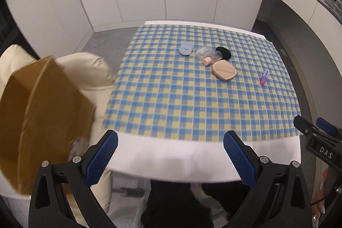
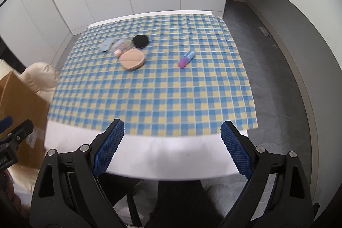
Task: Organize objects
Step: 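Grasp the pink-capped blue bottle with the right tool while the left tool grasps the beige puff case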
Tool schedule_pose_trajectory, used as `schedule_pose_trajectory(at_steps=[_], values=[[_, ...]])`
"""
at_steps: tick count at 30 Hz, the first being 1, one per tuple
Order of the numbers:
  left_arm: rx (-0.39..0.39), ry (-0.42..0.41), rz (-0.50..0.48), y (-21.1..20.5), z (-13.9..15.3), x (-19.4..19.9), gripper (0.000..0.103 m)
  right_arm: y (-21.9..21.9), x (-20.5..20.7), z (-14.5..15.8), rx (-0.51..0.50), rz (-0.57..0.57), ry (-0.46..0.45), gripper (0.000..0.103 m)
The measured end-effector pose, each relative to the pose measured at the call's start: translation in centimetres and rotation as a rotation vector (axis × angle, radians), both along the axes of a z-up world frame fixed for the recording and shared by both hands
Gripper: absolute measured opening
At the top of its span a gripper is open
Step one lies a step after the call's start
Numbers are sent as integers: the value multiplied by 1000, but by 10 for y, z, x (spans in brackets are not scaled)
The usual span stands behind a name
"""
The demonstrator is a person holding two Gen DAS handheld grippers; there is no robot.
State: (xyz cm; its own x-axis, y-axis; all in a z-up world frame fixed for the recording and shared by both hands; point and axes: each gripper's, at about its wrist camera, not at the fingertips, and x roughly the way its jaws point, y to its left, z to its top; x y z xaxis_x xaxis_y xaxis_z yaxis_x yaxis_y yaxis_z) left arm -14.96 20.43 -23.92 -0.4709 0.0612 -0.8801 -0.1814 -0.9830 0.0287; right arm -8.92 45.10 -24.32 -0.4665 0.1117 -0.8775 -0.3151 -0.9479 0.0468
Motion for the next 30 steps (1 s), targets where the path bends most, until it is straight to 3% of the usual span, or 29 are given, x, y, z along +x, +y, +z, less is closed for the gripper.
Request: schedule_pose_trajectory(at_steps=[10, 15, 23, 27, 30], values=[[-4, -84, -76, 57, -66, -72, 99, 49, -65, -55, -63, -48, -13, 94], [39, -137, -90, 79, -102, -103, 99, 67, -97, -87, -113, -60, 9, 94], [74, -167, -64, 105, -136, -137, 99, 86, -133, -125, -81, -53, -1, 94], [57, -165, -70, 111, -146, -142, 99, 94, -144, -129, -48, 24, 52, 94], [57, -169, -69, 109, -151, -144, 99, 96, -149, -130, -33, 166, 92, 94]])
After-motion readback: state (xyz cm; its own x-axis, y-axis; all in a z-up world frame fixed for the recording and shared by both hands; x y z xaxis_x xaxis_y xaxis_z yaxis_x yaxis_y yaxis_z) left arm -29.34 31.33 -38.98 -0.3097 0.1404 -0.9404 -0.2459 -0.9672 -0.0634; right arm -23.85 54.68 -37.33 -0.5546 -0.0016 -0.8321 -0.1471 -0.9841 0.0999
